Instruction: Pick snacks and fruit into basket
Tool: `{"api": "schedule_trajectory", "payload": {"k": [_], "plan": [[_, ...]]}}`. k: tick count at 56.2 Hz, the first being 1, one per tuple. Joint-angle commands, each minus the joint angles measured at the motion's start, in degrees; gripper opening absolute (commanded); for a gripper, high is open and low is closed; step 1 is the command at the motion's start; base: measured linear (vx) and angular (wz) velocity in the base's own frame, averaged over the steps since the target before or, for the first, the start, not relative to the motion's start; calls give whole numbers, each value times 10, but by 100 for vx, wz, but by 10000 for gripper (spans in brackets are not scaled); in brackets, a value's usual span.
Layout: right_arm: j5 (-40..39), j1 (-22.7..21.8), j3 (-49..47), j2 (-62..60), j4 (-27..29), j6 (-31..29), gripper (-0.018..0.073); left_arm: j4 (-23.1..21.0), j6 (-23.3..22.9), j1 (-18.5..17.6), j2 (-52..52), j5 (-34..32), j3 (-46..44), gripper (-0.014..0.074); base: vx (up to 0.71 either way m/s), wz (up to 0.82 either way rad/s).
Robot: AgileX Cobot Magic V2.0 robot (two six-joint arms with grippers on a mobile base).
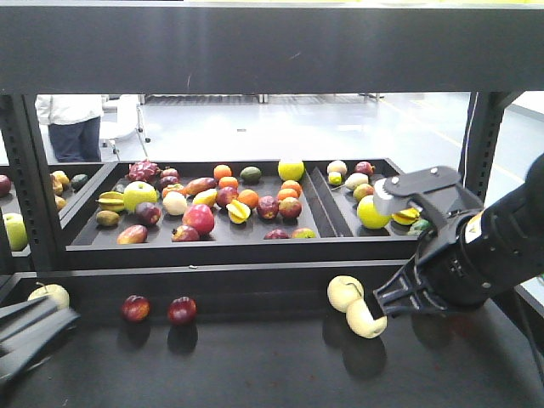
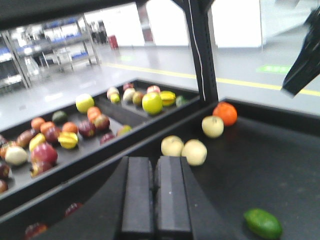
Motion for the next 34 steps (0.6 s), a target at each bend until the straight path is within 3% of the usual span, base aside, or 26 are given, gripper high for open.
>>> {"api": "schedule_trajectory", "payload": {"k": [1,18,25,34], "plan": [[-33,-3,-18,-37,4,2,0,-5,-7,7,53,-29,-56,1,0,0],[-32,-3,-18,-99,28,1,0,-4,-68,68,197,88,-254,3,0,0],[-24,-3,-18,-118,28,1,0,0,-52,79,256,166,-309,3,0,0],[-11,-3,-17,-134,27,1,0,-19,4,79,338,248,-334,3,0,0]]}}
